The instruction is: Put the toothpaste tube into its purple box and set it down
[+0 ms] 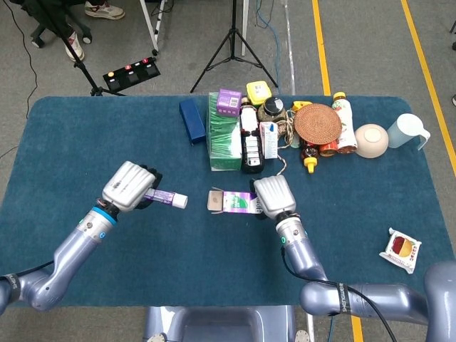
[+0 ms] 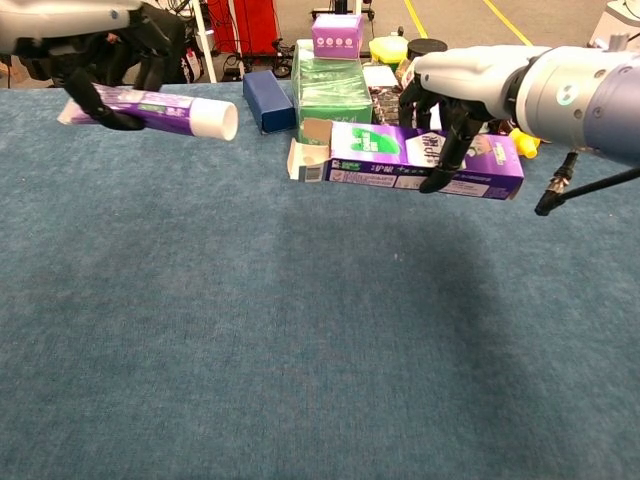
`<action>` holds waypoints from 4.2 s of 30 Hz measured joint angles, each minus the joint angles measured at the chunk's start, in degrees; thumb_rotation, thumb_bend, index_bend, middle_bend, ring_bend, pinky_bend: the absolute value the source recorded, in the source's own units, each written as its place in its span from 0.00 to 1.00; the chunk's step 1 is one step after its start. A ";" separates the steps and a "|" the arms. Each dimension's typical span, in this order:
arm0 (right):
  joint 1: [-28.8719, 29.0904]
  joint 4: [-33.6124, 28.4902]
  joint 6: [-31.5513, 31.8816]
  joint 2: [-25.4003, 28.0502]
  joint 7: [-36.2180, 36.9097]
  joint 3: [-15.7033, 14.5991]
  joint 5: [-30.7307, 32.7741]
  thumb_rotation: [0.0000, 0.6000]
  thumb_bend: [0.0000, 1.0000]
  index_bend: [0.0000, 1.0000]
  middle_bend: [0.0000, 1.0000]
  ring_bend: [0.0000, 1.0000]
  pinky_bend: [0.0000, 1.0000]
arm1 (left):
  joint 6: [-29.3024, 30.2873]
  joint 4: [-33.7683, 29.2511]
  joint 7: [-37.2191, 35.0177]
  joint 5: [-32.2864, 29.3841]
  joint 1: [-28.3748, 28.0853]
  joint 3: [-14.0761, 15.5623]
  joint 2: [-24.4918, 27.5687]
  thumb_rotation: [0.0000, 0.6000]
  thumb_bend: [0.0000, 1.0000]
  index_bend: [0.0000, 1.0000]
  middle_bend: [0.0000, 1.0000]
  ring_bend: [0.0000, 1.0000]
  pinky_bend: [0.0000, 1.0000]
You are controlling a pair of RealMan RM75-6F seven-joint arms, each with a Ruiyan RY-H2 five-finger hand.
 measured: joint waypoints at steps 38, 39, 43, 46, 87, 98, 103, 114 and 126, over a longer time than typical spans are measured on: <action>5.06 -2.34 6.03 -3.28 -0.49 1.15 3.94 1.00 0.35 0.50 0.64 0.71 0.85 | 6.15 -1.66 11.14 -14.25 -9.08 2.75 -6.48 1.00 0.32 0.70 0.54 0.52 0.68; 5.12 -2.36 6.18 -3.35 -0.53 1.13 3.92 1.00 0.35 0.50 0.64 0.71 0.85 | 6.40 -1.72 11.54 -14.51 -9.24 2.76 -6.68 1.00 0.32 0.70 0.54 0.53 0.68; 5.40 -2.34 7.17 -3.68 -1.02 1.02 3.82 1.00 0.36 0.50 0.64 0.71 0.85 | 8.07 -2.34 13.45 -15.78 -9.93 2.72 -7.47 1.00 0.32 0.70 0.54 0.53 0.70; 5.64 -2.04 8.68 -4.13 -1.90 0.98 3.92 1.00 0.37 0.50 0.64 0.71 0.86 | 9.65 -3.31 15.41 -17.08 -10.47 2.54 -7.87 1.00 0.32 0.70 0.55 0.54 0.72; 6.14 -2.85 13.50 -6.92 -3.94 3.08 7.21 1.00 0.37 0.50 0.64 0.71 0.86 | 24.45 -4.35 29.72 -21.80 -15.78 1.50 -16.83 1.00 0.33 0.70 0.55 0.54 0.72; 5.90 -3.35 12.97 -6.45 -3.31 3.53 7.67 1.00 0.37 0.50 0.64 0.71 0.86 | 23.82 -4.33 28.59 -21.57 -15.11 1.41 -15.77 1.00 0.33 0.70 0.55 0.54 0.72; 6.01 -3.59 12.97 -6.89 -2.73 3.98 7.75 1.00 0.37 0.50 0.64 0.71 0.86 | 23.22 -4.06 26.64 -20.49 -14.72 1.31 -16.11 1.00 0.33 0.70 0.55 0.54 0.72; 5.31 -5.35 12.18 -6.17 1.24 7.87 11.49 1.00 0.37 0.50 0.64 0.71 0.86 | 23.33 -4.03 23.02 -16.36 -13.55 0.85 -16.55 1.00 0.33 0.70 0.55 0.54 0.72; 3.40 -6.74 9.50 -4.35 9.90 9.72 7.75 1.00 0.39 0.51 0.65 0.72 0.86 | 22.24 -1.69 19.65 -12.26 -12.45 1.23 -16.94 1.00 0.32 0.70 0.55 0.51 0.65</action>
